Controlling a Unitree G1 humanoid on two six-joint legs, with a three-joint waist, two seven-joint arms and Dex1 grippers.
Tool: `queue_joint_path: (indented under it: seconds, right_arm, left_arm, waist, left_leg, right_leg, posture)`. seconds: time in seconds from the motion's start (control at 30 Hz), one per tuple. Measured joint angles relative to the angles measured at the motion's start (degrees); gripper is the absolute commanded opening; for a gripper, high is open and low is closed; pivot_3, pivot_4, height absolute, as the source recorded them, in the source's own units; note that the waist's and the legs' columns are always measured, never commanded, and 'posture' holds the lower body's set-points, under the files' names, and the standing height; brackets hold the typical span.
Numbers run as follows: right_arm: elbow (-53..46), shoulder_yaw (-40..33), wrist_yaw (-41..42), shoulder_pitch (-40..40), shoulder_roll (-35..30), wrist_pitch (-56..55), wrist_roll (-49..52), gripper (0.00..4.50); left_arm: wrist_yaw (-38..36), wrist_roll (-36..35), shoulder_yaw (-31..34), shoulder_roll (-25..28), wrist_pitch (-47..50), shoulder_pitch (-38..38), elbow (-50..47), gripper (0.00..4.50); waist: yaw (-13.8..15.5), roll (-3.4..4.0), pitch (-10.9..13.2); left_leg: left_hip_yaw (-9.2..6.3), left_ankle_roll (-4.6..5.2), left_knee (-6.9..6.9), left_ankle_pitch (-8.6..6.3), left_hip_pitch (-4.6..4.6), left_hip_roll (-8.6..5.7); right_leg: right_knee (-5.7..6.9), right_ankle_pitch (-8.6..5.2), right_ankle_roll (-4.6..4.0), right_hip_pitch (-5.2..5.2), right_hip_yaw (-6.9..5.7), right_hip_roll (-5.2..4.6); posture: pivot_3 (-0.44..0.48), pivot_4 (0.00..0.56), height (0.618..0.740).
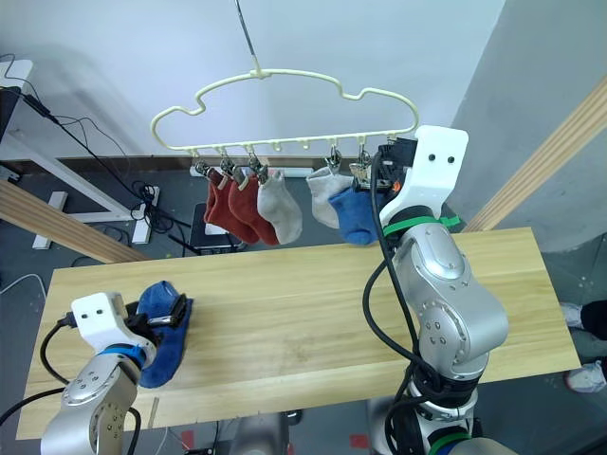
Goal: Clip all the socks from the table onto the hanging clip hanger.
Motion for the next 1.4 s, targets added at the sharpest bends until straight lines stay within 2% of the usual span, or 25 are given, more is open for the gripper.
queue_joint_path:
  seconds: [0.33, 0.63, 0.73, 1.2, 1.3, 1.4]
  right_arm:
    - [0.08, 0.03, 0.32, 0.0, 0.0, 0.24, -0.02, 0.0]
    - [0.08, 0.12, 0.35, 0.05, 0.01, 0.55, 0.0, 0.0]
    - [0.08, 0.16, 0.38, 0.13, 0.01, 0.63, 0.01, 0.0]
    - [0.08, 0.27, 1.36, 0.28, 0.0, 0.63, -0.03, 0.0]
    - [0.08, 0.23, 1.41, 0.32, -0.01, 0.62, -0.09, 0.0]
    - [0.18, 0.18, 1.41, 0.36, -0.05, 0.62, -0.21, 0.0]
  left_arm:
    - [4.01, -1.59, 2.59, -0.8, 2.02, -7.09, 7.81, 4.47]
    - [6.88, -2.08, 3.04, -0.69, 4.73, -9.86, 9.38, 4.47]
    - [6.85, -2.03, 2.71, -0.53, 4.89, -9.79, 9.28, 3.9]
    - [5.62, -2.21, 1.57, -0.41, 4.5, -8.35, 8.19, 0.02]
    - [0.2, -0.32, -3.58, 2.67, 0.86, -6.41, 7.43, 0.02]
    - [-11.48, 3.46, -15.39, 7.72, -7.18, -5.8, 5.32, 0.02]
  waist:
    - [0.01, -0.01, 0.0]
    - [-0.04, 0.0, -0.01]
    - [-0.05, 0.0, -0.01]
    - [-0.2, -0.01, -0.05]
    - [-0.2, -0.01, -0.05]
    - [0.58, 0.0, -0.04]
  left_leg:
    - [0.0, 0.0, 0.01, 0.0, 0.0, -0.01]
    - [0.02, -0.01, 0.01, 0.01, 0.03, -0.01]
    - [0.02, -0.02, 0.02, 0.01, 0.04, -0.01]
    - [0.05, -0.02, 0.0, 0.01, 0.05, 0.0]
    - [0.05, -0.03, -0.05, 0.01, 0.05, 0.0]
    - [0.01, -0.2, -0.11, 0.11, -0.02, -0.03]
  right_leg:
    - [0.03, 0.0, 0.0, 0.0, 0.0, 0.0]
    - [0.08, 0.0, 0.0, 0.01, 0.02, 0.0]
    - [0.08, 0.0, 0.0, 0.01, 0.03, 0.0]
    - [0.06, 0.0, 0.0, 0.01, 0.05, 0.0]
    - [0.02, 0.01, 0.0, 0.0, 0.06, -0.01]
    - [-0.08, 0.01, -0.01, -0.02, 0.01, -0.04]
  posture:
    - [-0.256, 0.39, 0.74]
    - [-0.258, 0.391, 0.74]
    - [-0.258, 0.391, 0.74]
    - [-0.258, 0.383, 0.74]
    - [-0.259, 0.382, 0.74]
    - [-0.259, 0.381, 0.74]
